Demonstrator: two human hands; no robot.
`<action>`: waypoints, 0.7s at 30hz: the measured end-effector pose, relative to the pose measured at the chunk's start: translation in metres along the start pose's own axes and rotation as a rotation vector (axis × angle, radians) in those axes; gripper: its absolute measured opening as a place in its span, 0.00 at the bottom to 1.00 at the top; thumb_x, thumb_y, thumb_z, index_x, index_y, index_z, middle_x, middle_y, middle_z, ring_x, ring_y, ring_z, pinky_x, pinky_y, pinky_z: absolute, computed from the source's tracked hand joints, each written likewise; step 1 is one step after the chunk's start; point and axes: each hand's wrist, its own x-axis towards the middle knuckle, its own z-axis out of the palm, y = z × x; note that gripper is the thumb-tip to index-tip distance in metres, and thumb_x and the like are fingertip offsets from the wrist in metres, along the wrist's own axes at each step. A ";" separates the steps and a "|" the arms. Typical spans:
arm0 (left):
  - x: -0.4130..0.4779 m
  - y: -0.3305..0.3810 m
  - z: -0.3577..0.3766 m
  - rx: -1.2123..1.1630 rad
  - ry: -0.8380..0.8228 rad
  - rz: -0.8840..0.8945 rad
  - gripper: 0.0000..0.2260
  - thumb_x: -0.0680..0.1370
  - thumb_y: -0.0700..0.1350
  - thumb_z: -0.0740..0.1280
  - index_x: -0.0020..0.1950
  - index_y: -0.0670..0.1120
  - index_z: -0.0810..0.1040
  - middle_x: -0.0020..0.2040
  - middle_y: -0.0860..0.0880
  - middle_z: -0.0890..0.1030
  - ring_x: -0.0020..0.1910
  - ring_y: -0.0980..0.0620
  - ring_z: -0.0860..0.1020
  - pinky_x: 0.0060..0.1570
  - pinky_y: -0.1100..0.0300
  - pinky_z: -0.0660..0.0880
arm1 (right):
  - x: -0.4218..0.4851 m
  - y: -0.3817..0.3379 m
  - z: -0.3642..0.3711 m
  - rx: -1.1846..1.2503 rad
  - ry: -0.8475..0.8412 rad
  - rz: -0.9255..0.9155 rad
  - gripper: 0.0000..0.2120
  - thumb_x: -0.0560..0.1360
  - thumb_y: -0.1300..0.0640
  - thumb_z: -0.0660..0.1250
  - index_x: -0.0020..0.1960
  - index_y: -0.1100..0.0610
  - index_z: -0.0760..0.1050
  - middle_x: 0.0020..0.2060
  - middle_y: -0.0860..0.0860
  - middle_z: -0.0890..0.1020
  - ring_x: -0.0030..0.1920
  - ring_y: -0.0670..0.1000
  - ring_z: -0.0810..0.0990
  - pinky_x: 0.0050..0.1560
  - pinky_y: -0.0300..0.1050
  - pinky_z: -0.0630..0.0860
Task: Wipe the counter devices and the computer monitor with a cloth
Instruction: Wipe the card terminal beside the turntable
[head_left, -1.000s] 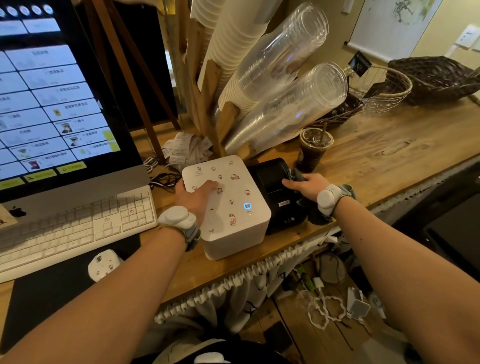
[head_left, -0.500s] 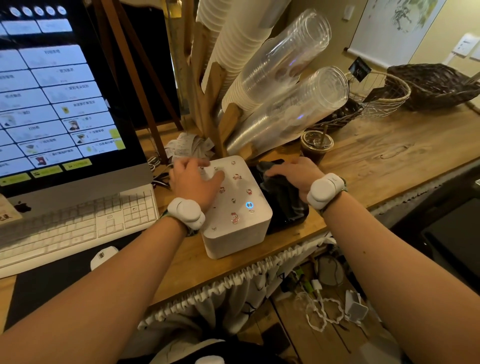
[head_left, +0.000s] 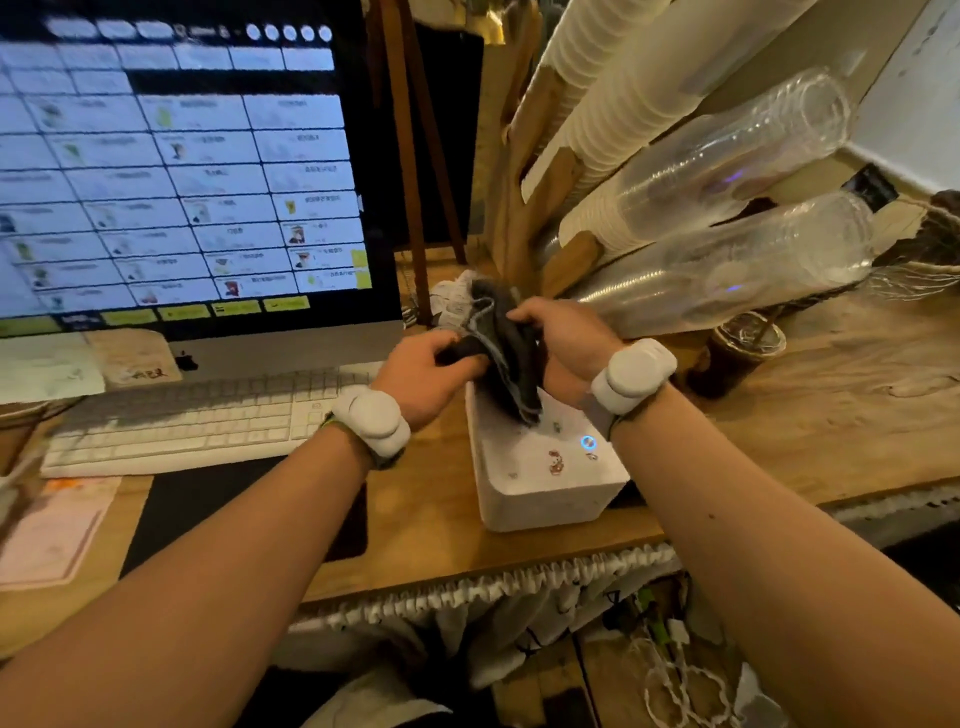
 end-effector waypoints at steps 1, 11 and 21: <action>-0.001 -0.003 -0.006 -0.012 0.026 -0.015 0.07 0.77 0.48 0.69 0.51 0.48 0.83 0.45 0.50 0.84 0.46 0.51 0.81 0.50 0.50 0.79 | 0.003 0.002 0.009 -0.008 -0.012 0.001 0.14 0.77 0.57 0.64 0.58 0.62 0.79 0.53 0.61 0.84 0.54 0.59 0.83 0.58 0.54 0.79; -0.033 -0.046 -0.094 -0.173 0.229 -0.201 0.07 0.78 0.42 0.67 0.48 0.37 0.80 0.43 0.39 0.81 0.42 0.45 0.79 0.48 0.52 0.77 | 0.034 0.027 0.125 -0.085 -0.240 0.068 0.15 0.76 0.49 0.67 0.56 0.58 0.82 0.48 0.57 0.84 0.54 0.60 0.82 0.60 0.60 0.77; -0.063 -0.104 -0.200 0.016 0.269 -0.392 0.11 0.71 0.46 0.71 0.52 0.48 0.77 0.45 0.44 0.83 0.45 0.45 0.82 0.50 0.47 0.81 | 0.038 0.057 0.241 -0.166 -0.359 0.064 0.13 0.75 0.68 0.62 0.57 0.63 0.78 0.47 0.61 0.82 0.46 0.61 0.82 0.46 0.56 0.82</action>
